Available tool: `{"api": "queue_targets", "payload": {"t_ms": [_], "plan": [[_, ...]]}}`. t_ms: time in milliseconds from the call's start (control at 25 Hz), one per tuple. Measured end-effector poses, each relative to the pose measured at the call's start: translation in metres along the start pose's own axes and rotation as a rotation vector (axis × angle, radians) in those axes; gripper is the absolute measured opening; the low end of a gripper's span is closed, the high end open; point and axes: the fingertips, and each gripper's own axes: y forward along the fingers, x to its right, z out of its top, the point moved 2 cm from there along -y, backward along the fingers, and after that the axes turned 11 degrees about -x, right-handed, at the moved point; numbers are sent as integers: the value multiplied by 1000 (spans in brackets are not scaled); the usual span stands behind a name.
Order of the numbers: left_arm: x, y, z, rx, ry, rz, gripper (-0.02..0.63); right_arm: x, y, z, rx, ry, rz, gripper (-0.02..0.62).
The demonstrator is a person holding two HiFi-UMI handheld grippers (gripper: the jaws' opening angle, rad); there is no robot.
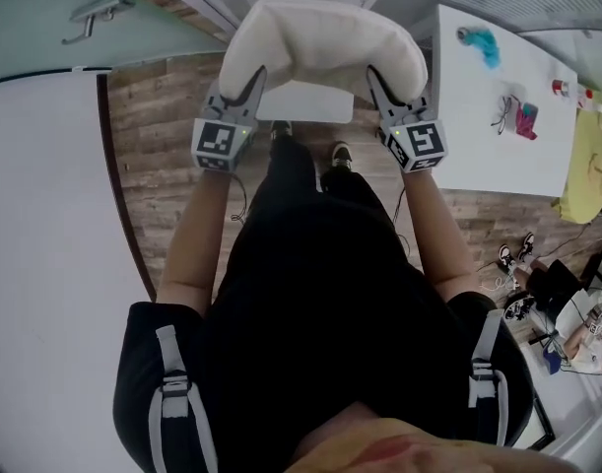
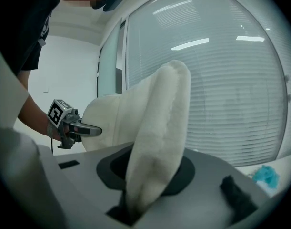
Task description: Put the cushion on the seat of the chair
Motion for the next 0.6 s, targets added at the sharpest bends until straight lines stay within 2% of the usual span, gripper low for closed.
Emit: {"api": "queue_targets", "payload": {"t_ms": [240, 600], "plan": [[-25, 44, -48, -90, -40, -81, 54, 10, 50, -45, -85, 62, -5, 94], [-46, 124, -156, -233, -118, -118, 57, 23, 130, -159, -199, 162, 27, 100]]}}
